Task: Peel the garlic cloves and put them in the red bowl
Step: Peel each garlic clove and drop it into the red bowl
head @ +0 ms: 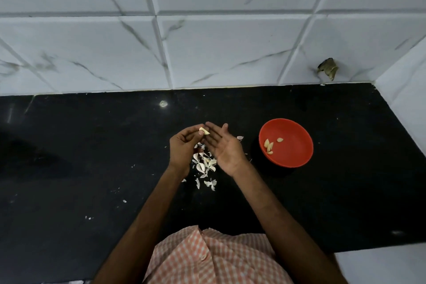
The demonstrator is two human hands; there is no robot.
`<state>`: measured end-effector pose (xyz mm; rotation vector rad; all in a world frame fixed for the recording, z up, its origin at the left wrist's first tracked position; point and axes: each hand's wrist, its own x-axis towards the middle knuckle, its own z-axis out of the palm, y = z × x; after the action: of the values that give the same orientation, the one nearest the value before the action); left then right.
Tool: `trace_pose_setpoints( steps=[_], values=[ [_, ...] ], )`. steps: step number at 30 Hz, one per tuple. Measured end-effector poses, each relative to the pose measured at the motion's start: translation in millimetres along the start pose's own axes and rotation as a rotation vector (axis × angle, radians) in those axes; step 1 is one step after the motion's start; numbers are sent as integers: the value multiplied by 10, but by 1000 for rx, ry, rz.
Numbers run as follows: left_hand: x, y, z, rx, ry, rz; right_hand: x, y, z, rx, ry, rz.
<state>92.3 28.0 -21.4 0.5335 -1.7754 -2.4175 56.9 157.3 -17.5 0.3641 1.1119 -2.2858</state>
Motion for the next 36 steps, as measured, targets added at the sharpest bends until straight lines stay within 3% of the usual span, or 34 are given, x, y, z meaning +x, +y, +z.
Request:
trace_pose_setpoints(
  steps=[6,15,20,25,27,29,31,33,36],
  values=[
    [188,-135,480,431,-141,191,-59,-194,-204,294,120,-46],
    [425,-393,1588,398,-361,61,-250,-817,-999,440,369,-199],
    [413,-568,1812,373,-243,-55,-342,-989,-1266,353,486,-172],
    [358,-615,1696,337,-132,-81,-318,-1018,-1303,245,482,-162],
    [308,-579,1544,319,-81,-34,-267,-935,-1268,78,471,-203],
    [259,-556,1324,382,-25,35,-199,-791,-1262,-266,427,-313],
    [244,-554,956,560,81,119,-164,-579,-1184,-664,282,-402],
    [222,-554,525,783,195,173,-163,-320,-1077,-960,93,-357],
    [111,-616,-9,1079,201,151,-144,61,-955,-1346,-161,-324]
  ],
)
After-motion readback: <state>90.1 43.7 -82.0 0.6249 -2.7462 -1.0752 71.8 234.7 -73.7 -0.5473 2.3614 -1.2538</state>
